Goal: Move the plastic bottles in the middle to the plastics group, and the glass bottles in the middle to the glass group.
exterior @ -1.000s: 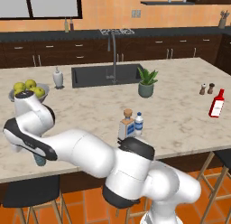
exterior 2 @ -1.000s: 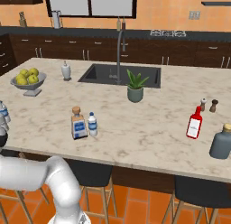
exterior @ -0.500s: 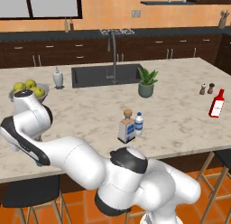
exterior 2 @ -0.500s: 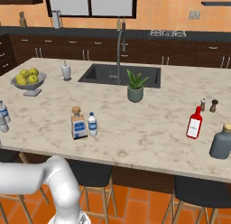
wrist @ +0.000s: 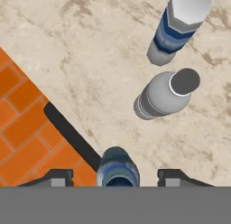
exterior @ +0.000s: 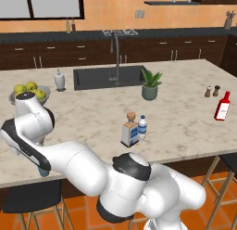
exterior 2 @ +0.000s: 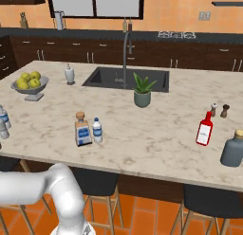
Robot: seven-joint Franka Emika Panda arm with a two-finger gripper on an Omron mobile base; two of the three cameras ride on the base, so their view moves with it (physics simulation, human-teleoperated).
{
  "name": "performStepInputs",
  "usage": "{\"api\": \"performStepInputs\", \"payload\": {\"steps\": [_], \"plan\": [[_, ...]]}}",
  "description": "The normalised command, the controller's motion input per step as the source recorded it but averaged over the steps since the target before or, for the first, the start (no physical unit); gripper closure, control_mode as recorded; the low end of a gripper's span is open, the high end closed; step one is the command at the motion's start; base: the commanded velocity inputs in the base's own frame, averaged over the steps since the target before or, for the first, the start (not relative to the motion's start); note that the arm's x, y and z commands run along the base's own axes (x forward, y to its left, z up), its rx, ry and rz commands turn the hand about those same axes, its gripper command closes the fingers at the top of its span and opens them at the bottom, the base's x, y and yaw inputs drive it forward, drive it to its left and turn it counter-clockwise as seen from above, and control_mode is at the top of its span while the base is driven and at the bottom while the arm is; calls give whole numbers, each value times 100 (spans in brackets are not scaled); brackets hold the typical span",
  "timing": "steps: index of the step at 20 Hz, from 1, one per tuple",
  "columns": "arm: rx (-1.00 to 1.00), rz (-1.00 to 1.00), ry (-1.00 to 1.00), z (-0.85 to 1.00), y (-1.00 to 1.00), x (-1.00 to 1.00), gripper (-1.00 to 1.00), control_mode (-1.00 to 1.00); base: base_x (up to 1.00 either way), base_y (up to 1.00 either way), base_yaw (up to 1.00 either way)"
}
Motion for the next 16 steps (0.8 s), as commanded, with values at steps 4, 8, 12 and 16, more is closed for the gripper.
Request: {"api": "performStepInputs", "payload": {"steps": [4, 8, 12, 16], "plan": [[0, 0, 0, 14, 0, 1, -100, -100, 0, 0, 0], [0, 0, 0, 18, -3, 0, -100, -100, 0, 0, 0], [2, -5, -2, 45, -59, -39, -100, -100, 0, 0, 0], [15, -12, -5, 52, -100, -62, -100, -100, 0, 0, 0]]}}
